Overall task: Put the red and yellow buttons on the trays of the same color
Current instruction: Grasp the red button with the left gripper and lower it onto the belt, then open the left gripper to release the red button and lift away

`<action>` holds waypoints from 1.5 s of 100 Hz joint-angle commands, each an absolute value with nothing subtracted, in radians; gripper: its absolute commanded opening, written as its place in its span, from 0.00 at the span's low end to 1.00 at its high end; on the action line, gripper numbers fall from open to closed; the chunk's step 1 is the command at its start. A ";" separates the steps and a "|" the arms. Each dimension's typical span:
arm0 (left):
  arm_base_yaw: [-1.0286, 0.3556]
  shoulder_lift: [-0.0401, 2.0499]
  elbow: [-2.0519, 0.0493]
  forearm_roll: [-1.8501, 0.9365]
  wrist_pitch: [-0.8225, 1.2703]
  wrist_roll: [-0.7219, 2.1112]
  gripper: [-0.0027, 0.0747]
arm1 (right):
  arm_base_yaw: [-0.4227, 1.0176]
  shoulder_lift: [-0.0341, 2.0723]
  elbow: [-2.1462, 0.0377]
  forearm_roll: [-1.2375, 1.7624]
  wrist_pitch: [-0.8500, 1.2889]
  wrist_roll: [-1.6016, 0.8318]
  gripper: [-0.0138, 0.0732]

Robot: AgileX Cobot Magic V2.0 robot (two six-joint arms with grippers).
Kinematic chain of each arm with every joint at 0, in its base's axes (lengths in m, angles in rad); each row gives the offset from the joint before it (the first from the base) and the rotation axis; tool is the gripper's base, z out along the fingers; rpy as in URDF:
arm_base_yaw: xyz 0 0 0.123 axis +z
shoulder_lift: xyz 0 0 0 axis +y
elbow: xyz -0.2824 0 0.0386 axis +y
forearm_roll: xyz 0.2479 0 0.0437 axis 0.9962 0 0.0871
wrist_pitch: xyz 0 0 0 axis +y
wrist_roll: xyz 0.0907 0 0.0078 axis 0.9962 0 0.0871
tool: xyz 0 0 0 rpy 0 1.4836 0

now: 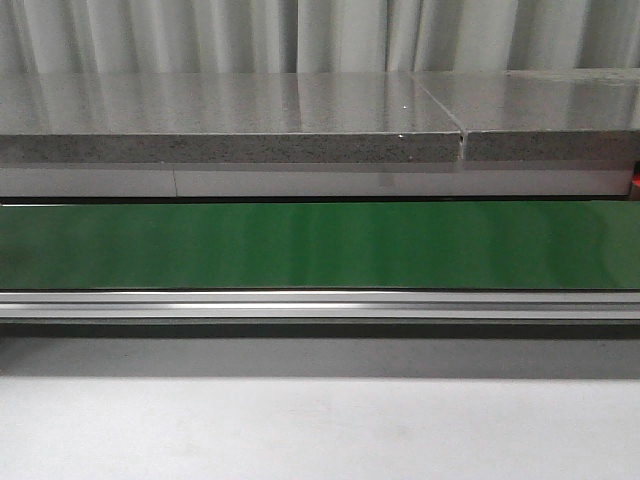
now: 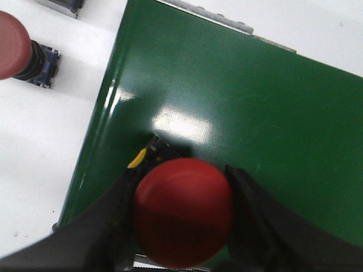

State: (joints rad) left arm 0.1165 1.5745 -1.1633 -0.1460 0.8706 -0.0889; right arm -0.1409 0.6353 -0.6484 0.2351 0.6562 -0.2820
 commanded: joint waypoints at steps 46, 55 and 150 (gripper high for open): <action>0.109 1.539 -1.198 -0.172 0.852 -0.010 0.85 | -0.141 0.633 -0.673 0.239 0.585 -0.293 0.08; 0.109 1.539 -1.206 -0.172 0.852 -0.009 0.86 | -0.141 0.633 -0.673 0.239 0.585 -0.293 0.08; 0.388 1.375 -1.202 -0.199 0.815 -0.014 0.86 | -0.141 0.633 -0.673 0.239 0.585 -0.293 0.08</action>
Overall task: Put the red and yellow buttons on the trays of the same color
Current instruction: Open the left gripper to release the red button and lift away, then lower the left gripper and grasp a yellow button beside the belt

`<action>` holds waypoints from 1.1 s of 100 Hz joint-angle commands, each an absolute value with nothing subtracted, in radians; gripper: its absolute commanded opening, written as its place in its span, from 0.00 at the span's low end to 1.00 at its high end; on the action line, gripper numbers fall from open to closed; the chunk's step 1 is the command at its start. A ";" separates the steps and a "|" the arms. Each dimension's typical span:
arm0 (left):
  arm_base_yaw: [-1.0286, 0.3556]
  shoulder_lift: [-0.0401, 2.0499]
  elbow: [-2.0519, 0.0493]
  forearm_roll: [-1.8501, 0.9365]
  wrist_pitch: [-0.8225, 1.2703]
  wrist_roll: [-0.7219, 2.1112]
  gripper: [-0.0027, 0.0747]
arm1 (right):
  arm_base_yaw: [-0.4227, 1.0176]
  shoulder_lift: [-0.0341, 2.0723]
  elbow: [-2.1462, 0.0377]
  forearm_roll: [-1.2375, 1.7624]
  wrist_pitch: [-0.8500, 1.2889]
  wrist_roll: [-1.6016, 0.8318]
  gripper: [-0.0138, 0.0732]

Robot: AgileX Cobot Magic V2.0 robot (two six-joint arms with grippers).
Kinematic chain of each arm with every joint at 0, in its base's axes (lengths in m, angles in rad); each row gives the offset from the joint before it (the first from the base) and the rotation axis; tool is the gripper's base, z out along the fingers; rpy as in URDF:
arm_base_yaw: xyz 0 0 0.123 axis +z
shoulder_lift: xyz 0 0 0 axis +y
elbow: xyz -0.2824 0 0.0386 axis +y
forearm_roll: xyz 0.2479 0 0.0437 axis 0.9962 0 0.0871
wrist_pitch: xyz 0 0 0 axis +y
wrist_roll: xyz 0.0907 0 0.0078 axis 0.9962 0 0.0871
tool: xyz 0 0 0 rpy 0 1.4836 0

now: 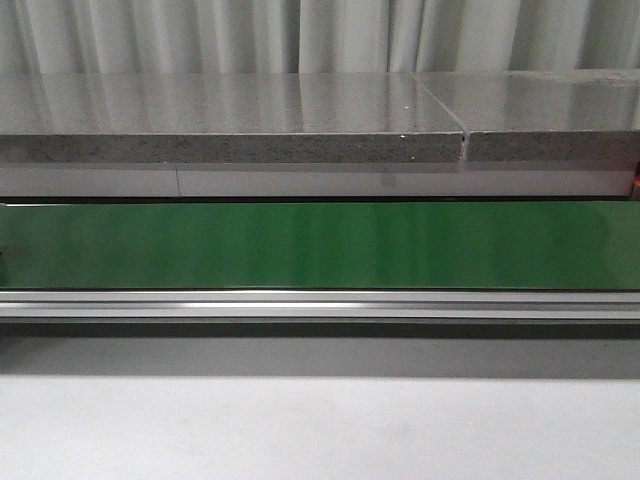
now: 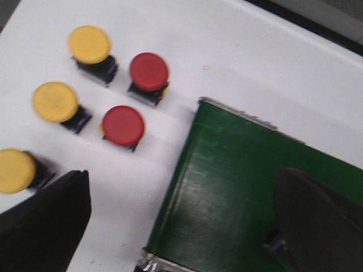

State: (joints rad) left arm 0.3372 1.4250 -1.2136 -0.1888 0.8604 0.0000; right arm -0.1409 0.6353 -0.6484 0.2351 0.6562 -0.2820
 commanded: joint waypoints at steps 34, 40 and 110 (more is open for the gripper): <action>0.511 1.375 -1.013 -0.178 0.724 -0.041 0.86 | -0.141 0.633 -0.673 0.239 0.585 -0.293 0.08; 0.511 1.379 -1.000 -0.171 0.709 -0.041 0.86 | -0.141 0.633 -0.673 0.239 0.585 -0.293 0.08; 0.579 1.657 -1.044 -0.164 0.577 -0.048 0.86 | -0.141 0.633 -0.673 0.239 0.585 -0.293 0.08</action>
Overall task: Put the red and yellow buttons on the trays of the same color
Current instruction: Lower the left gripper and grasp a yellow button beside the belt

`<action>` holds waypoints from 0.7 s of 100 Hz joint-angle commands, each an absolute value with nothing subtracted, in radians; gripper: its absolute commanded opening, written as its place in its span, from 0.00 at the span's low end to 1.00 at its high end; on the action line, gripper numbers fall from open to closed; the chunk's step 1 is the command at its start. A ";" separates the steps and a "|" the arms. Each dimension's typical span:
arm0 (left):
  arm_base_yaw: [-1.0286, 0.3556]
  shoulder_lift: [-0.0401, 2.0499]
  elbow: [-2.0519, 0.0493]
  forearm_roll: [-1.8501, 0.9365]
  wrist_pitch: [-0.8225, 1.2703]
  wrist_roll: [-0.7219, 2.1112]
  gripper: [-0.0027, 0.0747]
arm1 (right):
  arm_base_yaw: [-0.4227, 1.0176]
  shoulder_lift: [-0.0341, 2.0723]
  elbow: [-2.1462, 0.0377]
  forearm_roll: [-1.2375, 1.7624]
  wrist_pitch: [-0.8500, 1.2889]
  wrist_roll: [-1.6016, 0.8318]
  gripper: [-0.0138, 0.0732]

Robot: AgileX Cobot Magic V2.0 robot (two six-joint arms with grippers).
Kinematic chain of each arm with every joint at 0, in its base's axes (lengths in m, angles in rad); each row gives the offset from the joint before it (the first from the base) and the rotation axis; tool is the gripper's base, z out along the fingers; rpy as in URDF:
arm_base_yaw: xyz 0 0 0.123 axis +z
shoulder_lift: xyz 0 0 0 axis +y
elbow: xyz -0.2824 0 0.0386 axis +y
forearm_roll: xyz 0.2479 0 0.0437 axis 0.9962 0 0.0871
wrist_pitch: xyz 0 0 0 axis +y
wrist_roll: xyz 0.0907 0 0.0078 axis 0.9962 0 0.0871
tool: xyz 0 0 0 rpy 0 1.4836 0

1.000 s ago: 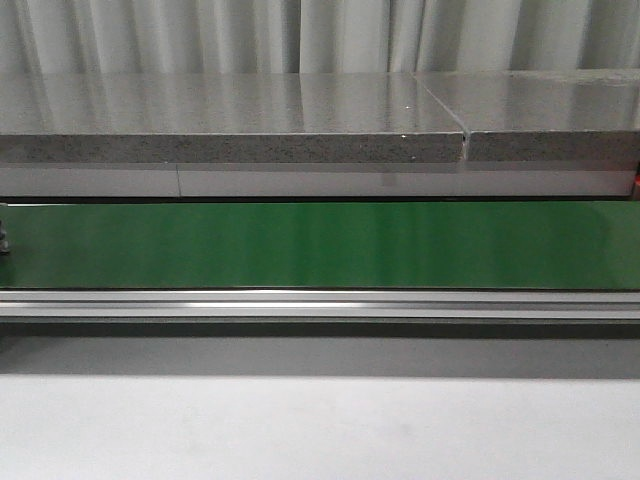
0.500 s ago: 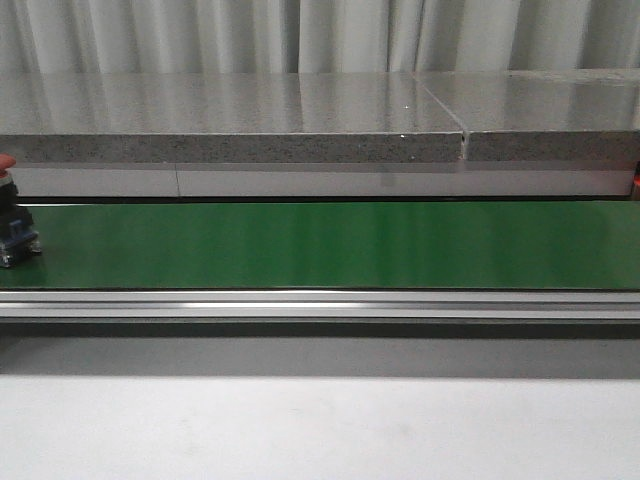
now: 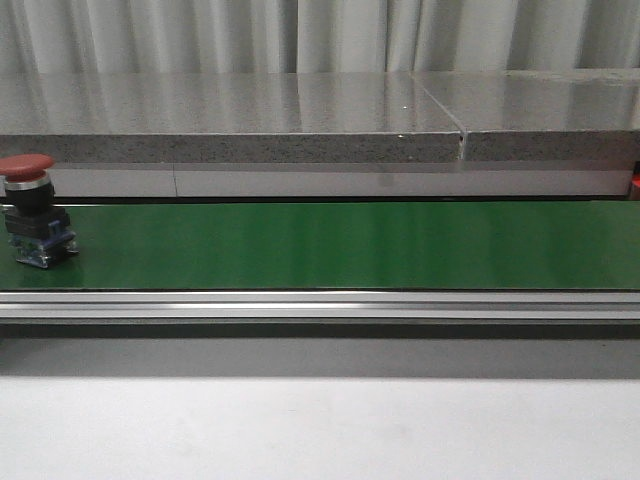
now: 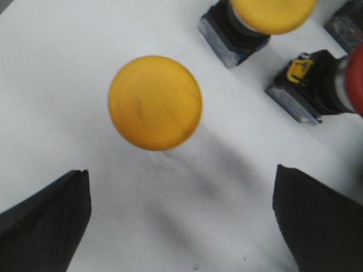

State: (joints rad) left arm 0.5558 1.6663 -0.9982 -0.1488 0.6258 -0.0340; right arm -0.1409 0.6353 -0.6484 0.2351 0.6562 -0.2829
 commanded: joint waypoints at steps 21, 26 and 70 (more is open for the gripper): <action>0.601 1.712 -1.088 -0.192 0.531 -0.048 0.86 | -0.141 0.633 -0.673 0.239 0.585 -0.293 0.08; 0.601 1.725 -1.098 -0.193 0.530 -0.048 0.86 | -0.141 0.633 -0.673 0.239 0.585 -0.293 0.08; 0.601 1.796 -1.129 -0.208 0.533 -0.048 0.81 | -0.141 0.633 -0.673 0.239 0.585 -0.293 0.08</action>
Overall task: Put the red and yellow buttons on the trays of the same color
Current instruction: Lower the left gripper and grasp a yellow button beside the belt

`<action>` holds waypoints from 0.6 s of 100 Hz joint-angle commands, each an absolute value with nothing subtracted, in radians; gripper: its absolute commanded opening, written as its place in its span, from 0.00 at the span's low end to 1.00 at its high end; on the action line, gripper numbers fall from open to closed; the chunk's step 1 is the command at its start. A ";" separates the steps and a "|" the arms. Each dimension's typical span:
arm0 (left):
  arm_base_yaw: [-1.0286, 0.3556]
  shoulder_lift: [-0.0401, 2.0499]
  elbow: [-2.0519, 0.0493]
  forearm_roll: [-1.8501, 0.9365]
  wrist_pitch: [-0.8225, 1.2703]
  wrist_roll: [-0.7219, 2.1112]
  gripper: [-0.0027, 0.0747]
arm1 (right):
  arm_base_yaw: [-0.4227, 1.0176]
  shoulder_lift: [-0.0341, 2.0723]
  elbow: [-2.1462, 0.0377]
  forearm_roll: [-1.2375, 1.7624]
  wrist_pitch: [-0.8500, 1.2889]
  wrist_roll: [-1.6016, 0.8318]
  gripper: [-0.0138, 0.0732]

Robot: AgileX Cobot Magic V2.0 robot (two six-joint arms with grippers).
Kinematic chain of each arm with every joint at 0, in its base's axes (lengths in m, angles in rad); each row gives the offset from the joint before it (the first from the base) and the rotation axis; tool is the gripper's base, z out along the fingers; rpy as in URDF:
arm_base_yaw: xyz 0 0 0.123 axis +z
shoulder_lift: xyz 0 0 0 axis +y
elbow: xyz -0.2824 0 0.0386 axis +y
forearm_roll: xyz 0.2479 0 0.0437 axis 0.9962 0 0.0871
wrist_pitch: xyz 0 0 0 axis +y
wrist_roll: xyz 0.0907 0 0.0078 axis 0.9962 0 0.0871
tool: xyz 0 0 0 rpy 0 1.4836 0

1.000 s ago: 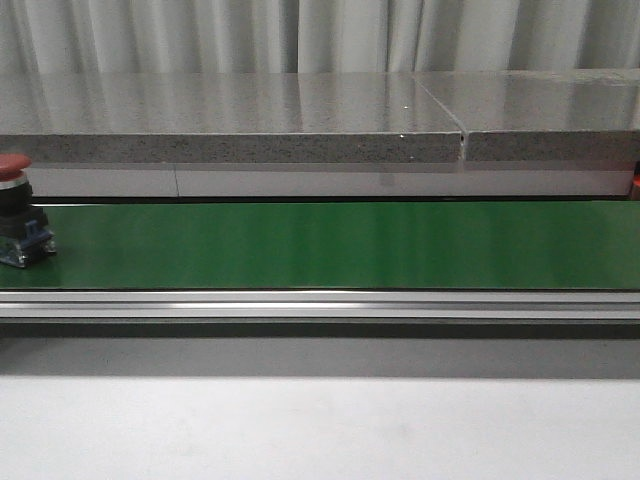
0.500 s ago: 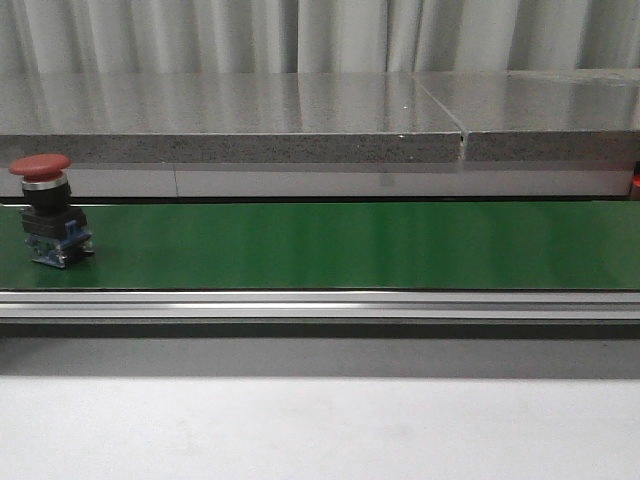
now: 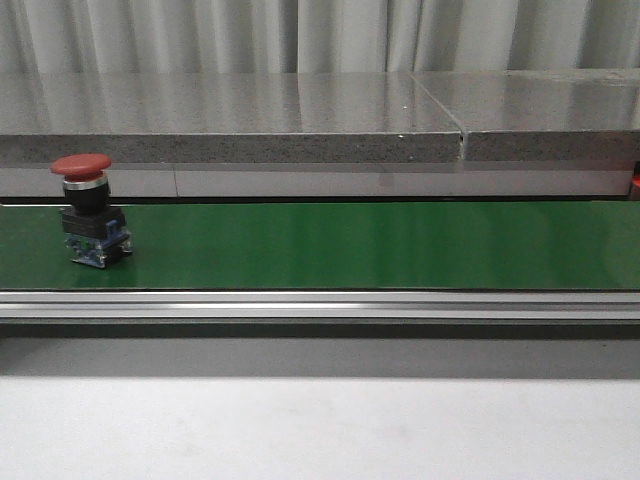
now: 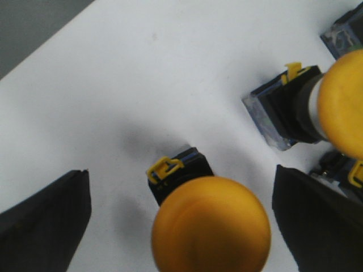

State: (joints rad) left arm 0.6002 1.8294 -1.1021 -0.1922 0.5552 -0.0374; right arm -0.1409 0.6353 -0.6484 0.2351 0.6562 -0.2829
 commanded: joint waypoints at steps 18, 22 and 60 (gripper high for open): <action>0.601 1.796 -1.129 -0.212 0.531 -0.048 0.38 | -0.141 0.633 -0.673 0.239 0.585 -0.293 0.08; 0.601 1.796 -1.129 -0.212 0.531 -0.048 0.29 | -0.141 0.633 -0.673 0.239 0.585 -0.293 0.08; 0.597 1.683 -1.129 -0.212 0.582 -0.048 0.01 | -0.141 0.633 -0.673 0.239 0.585 -0.293 0.08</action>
State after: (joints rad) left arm 0.6002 1.7731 -1.1021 -0.1943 0.5823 -0.0374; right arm -0.1409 0.6353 -0.6484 0.2351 0.6562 -0.2829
